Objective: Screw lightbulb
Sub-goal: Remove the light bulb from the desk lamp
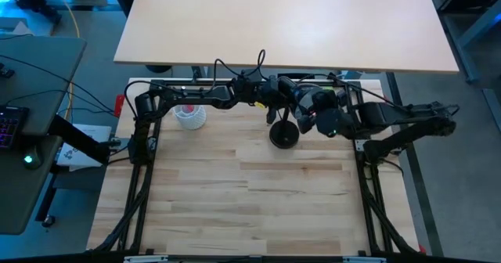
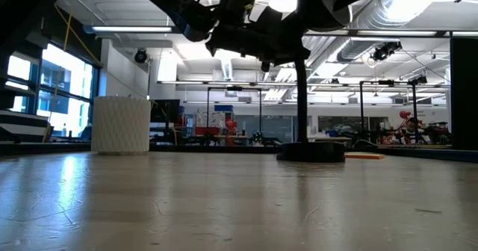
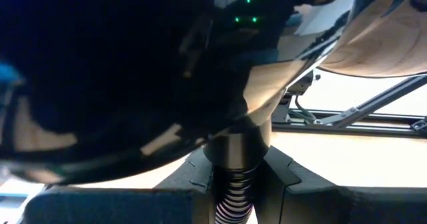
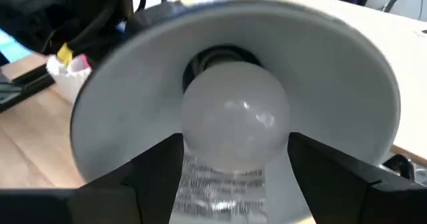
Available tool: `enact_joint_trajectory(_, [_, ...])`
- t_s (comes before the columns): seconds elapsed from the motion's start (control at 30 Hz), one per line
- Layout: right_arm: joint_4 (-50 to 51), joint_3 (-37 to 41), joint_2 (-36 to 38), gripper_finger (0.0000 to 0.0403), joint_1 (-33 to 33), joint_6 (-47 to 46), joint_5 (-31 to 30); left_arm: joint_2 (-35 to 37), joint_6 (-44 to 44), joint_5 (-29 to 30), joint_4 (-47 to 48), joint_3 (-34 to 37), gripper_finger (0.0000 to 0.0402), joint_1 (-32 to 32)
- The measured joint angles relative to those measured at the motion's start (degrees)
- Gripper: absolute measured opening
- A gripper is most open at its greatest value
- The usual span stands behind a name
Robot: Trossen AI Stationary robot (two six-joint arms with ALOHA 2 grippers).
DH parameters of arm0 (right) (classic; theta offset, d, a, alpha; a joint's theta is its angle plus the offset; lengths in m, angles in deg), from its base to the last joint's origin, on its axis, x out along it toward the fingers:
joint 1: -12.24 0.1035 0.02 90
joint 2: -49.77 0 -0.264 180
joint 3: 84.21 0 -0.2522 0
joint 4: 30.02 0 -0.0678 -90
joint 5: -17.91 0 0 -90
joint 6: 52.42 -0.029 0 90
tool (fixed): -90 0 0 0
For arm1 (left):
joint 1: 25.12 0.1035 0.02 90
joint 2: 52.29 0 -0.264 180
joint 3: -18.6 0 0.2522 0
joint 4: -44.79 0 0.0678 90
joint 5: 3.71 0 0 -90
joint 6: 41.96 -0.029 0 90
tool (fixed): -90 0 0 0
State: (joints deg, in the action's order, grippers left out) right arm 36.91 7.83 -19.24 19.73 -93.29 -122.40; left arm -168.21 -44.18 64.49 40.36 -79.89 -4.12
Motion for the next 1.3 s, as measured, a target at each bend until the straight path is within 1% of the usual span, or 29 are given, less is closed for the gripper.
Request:
enact_joint_trajectory(0.13, [-2.7, 0.0, 0.0, 0.0266, -2.4, 3.7, 0.3, 0.0, 0.0, 0.1, 0.0, 0.0, 0.0052, 0.0])
enact_joint_trajectory(0.3, [-3.2, 0.0, 0.1, 0.0266, -6.3, 8.5, 5.8, 0.0, -0.3, 0.6, 0.0, 0.0, 0.0052, 0.1])
enact_joint_trajectory(0.4, [-3.2, 0.0, 0.1, 0.0266, -7.9, 13.8, 7.4, 0.0, -0.3, 0.7, 0.0, 0.0, 0.0052, 0.1])
enact_joint_trajectory(0.6, [-3.2, 0.0, 0.1, 0.0266, -9.1, 37.9, 6.7, 0.0, -0.4, 0.6, 0.0, 0.0, 0.0052, 0.1])
enact_joint_trajectory(0.73, [-3.2, 0.0, 0.1, 0.0266, -9.1, 58.6, 5.4, 0.0, -0.5, 0.5, 0.0, 0.0, 0.0052, 0.1])
enact_joint_trajectory(0.97, [-1.8, 0.0, 0.0, 0.0266, -8.9, 95.3, 5.6, 0.0, -0.6, 0.2, -0.1, 0.0, 0.0052, 0.0])
enact_joint_trajectory(1.0, [-1.0, 0.0, 0.0, 0.0265, -8.8, 100.2, 6.0, -0.1, -0.7, 0.0, -0.1, 0.0, 0.0052, 0.0])
enact_joint_trajectory(1.07, [0.0, 0.0, -0.5, 0.0265, -8.5, 108.1, 4.3, -0.1, -0.7, 0.0, -0.1, 0.0, 0.0052, -0.1])
enact_joint_trajectory(1.13, [0.6, 0.0, -1.2, 0.0265, -7.8, 112.8, -0.6, -0.1, -0.6, 0.0, -0.1, 0.0, 0.0052, -0.1])
enact_joint_trajectory(1.2, [0.8, 0.0, -2.1, 0.0265, -6.8, 113.8, -5.2, -0.1, -0.3, 0.0, -0.1, 0.0, 0.0052, -0.1])
enact_joint_trajectory(1.23, [0.8, 0.1, -2.4, 0.0265, -6.3, 112.4, -6.6, -0.1, -0.2, 0.0, -0.1, 0.0, 0.0052, -0.1])
enact_joint_trajectory(1.3, [0.9, 0.1, -2.5, 0.0265, -5.0, 105.9, -8.4, -0.1, -0.2, 0.0, 0.0, 0.0, 0.0052, -0.1])
